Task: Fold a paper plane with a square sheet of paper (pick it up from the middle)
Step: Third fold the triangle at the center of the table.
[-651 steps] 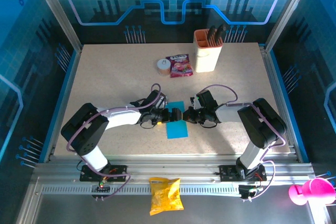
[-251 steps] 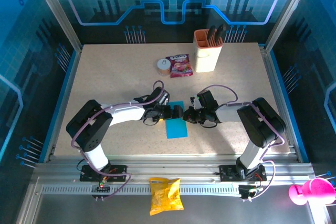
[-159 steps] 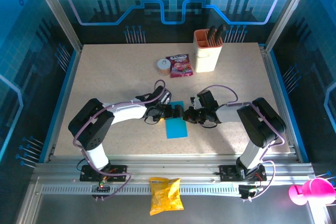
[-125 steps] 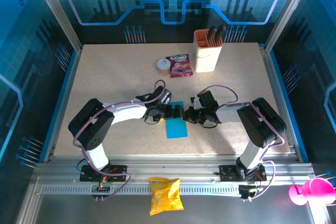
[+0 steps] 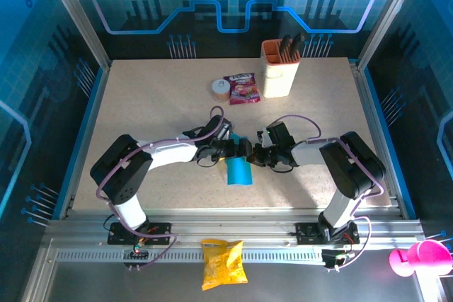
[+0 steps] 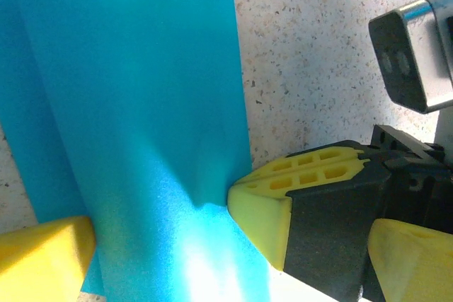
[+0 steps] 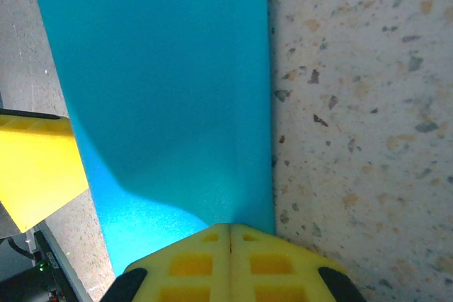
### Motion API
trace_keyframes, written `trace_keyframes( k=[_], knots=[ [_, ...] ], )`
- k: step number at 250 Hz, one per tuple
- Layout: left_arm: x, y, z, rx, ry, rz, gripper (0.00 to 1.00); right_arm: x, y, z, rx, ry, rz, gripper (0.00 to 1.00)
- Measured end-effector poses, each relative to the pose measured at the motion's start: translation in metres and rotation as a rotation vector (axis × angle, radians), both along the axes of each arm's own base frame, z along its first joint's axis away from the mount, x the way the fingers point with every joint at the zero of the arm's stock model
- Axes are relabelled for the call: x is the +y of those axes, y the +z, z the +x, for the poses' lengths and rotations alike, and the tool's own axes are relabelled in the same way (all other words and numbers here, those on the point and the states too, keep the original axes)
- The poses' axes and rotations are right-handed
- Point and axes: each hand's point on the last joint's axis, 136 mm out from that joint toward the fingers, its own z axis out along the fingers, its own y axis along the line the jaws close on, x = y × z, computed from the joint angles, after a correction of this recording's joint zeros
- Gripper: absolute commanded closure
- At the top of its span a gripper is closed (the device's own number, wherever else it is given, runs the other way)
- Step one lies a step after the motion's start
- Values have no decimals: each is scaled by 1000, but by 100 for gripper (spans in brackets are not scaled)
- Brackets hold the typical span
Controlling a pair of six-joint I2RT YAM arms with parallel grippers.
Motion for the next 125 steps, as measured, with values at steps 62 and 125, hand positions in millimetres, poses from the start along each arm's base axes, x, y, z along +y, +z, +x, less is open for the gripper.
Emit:
trace_keyframes(
  k=[62,125],
  knots=[
    [2,-6,-4,-27,-6,-36,0,0,0,0,-2,0,1,100],
    [7,-3,6,-80,1,-129,0,0,0,0,-2,0,2,100]
  ],
)
